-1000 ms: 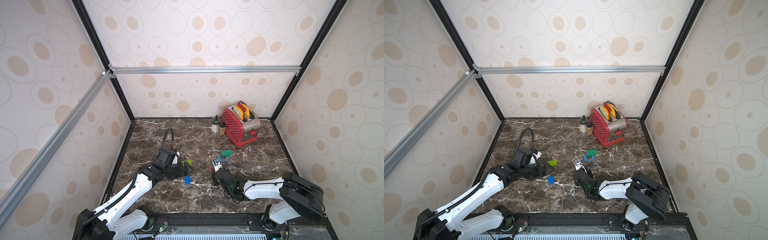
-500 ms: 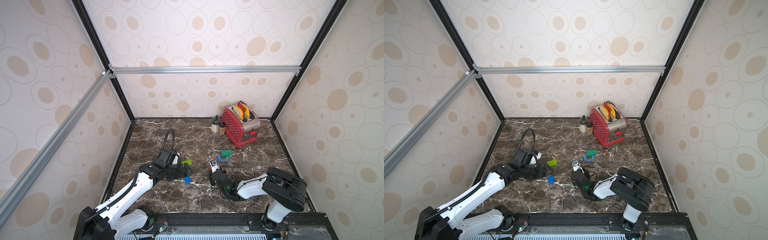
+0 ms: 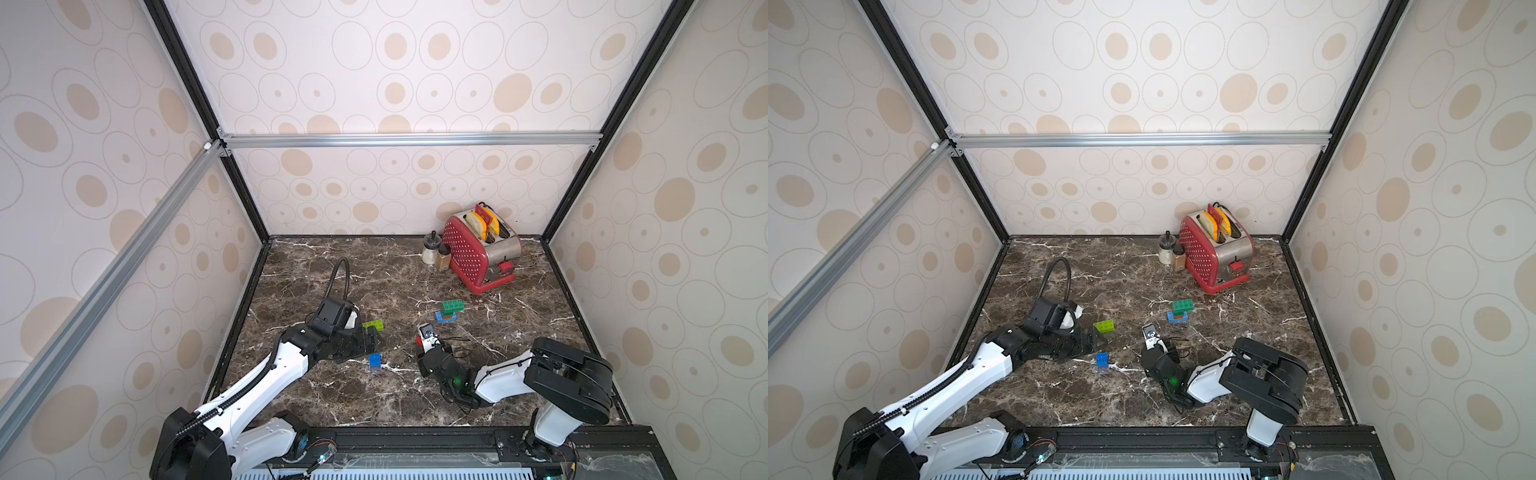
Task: Assemble the letter f with lego
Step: Place the lego brick at the center of the board.
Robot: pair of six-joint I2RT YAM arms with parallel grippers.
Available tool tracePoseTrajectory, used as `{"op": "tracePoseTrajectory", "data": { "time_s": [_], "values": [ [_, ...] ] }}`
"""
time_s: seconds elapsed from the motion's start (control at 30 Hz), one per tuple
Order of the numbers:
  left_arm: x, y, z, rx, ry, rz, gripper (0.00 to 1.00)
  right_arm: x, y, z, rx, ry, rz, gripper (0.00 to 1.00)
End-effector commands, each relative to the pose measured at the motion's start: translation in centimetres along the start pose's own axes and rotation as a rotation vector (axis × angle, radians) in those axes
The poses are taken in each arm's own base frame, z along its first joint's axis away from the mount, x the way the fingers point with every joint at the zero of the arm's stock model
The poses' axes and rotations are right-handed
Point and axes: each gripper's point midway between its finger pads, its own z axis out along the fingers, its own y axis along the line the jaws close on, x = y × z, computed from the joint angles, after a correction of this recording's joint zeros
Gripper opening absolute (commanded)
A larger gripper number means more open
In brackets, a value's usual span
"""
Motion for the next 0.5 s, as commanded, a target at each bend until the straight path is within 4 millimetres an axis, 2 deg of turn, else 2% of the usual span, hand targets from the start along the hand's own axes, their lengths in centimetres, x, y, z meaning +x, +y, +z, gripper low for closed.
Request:
{"op": "tracePoseTrajectory", "data": {
  "time_s": [0.0, 0.17, 0.27, 0.47],
  "values": [
    [-0.8, -0.3, -0.7, -0.010, -0.027, 0.022, 0.90, -1.4, 0.6, -0.3, -0.002, 0.032, -0.018, 0.50],
    [-1.2, -0.9, -2.2, 0.000, -0.053, 0.042, 0.90, -3.6, 1.9, -1.5, -0.048, 0.192, -0.084, 0.55],
    [-1.2, -0.8, -3.0, -0.005, -0.047, 0.043, 0.90, -4.6, 1.3, -1.8, -0.061, 0.284, -0.083, 0.57],
    [-2.0, -0.5, -4.0, 0.021, -0.052, 0.028, 0.90, -3.7, -0.1, -0.9, -0.114, 0.517, -0.053, 0.55]
  ]
}}
